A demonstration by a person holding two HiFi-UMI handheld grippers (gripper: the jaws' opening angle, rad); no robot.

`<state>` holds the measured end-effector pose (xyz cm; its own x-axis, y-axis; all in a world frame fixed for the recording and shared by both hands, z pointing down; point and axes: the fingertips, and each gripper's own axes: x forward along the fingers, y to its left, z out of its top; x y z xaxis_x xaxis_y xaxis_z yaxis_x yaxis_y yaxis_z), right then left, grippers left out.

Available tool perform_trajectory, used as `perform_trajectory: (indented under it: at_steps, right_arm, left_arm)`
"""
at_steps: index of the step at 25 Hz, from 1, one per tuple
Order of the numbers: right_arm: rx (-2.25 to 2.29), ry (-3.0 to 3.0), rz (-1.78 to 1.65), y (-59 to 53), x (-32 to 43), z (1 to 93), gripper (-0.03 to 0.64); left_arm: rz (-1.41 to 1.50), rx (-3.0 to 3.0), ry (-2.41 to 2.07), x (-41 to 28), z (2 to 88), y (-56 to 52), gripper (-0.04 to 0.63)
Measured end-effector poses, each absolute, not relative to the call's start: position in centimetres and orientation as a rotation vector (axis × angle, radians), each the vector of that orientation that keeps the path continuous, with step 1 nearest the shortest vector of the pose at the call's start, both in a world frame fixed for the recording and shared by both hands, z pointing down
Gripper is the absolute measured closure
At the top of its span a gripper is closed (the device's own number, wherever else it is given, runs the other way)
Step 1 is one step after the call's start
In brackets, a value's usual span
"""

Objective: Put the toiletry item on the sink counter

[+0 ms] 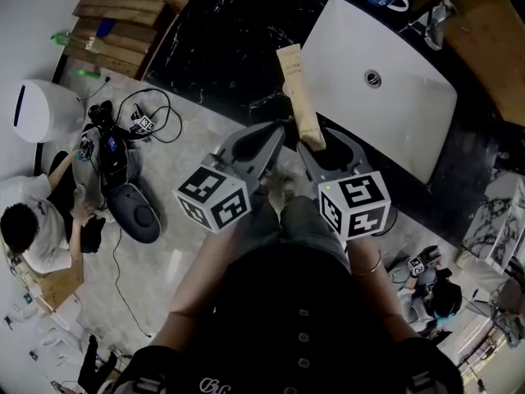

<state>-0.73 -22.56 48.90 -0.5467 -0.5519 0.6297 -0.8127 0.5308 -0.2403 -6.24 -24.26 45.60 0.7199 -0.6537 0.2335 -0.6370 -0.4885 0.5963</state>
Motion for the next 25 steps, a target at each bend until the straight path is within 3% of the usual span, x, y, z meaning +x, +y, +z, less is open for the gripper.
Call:
perform_trajectory:
  at_steps: [6, 18, 25]
  right_arm:
    - [1.137, -2.277, 0.725, -22.7, 0.1, 48.9, 0.393]
    - [1.154, -2.500, 0.683, -22.7, -0.6, 43.9, 0.397]
    - [1.088, -2.603, 0.691, -22.4, -1.2, 41.6, 0.515]
  left_arm:
    - [-0.042, 2.250, -0.971, -6.0, 45.1, -24.0, 0.575]
    - [-0.079, 2.297, -0.989, -5.6, 43.0, -23.2, 0.575]
    - [-0.092, 2.328, -1.019, -5.9, 41.5, -23.1, 0.575]
